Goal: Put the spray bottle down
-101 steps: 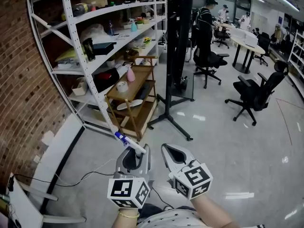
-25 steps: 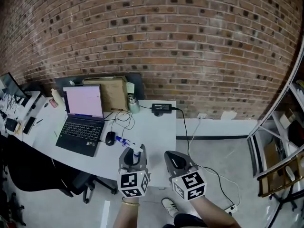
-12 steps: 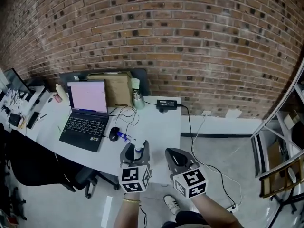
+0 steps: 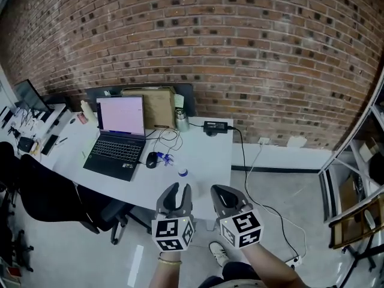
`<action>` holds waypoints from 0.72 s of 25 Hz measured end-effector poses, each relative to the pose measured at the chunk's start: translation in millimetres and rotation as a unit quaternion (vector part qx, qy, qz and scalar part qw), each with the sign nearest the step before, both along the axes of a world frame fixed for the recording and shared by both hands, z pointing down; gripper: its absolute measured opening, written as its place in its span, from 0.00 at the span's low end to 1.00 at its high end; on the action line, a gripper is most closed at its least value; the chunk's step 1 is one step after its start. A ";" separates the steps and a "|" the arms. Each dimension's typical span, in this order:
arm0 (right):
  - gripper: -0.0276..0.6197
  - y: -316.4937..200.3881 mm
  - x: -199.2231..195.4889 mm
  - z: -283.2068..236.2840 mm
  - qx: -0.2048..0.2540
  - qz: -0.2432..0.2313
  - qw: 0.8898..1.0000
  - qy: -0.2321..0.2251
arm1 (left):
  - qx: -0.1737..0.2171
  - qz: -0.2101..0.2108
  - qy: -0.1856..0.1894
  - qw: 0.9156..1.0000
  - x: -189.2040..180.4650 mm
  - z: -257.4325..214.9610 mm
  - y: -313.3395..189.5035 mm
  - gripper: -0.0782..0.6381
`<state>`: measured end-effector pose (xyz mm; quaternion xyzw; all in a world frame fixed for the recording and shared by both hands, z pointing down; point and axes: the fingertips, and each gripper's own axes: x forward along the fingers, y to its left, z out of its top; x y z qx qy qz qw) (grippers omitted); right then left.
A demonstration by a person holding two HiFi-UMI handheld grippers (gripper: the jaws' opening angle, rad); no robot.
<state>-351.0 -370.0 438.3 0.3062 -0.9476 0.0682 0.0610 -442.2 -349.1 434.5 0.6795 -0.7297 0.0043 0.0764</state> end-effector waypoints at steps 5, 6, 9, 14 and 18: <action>0.04 36.2 2.2 -6.5 0.005 -0.008 1.000 -0.003 | 0.011 -0.034 0.018 0.999 10.3 -8.1 45.4 0.12; 0.04 42.4 3.5 -7.2 0.006 -0.008 1.000 -0.003 | 0.011 -0.034 0.026 0.999 12.3 -7.7 52.4 0.12; 0.04 58.0 9.6 -7.4 0.011 -0.006 1.000 -0.001 | 0.007 -0.034 0.041 0.999 16.6 -5.1 70.3 0.12; 0.04 77.9 16.6 -2.5 0.014 -0.004 1.000 0.009 | 0.005 -0.032 0.046 0.998 21.3 -5.7 90.3 0.12; 0.04 88.2 17.4 -3.8 0.019 -0.007 1.000 0.011 | 0.005 -0.029 0.040 0.999 25.4 -10.5 97.6 0.12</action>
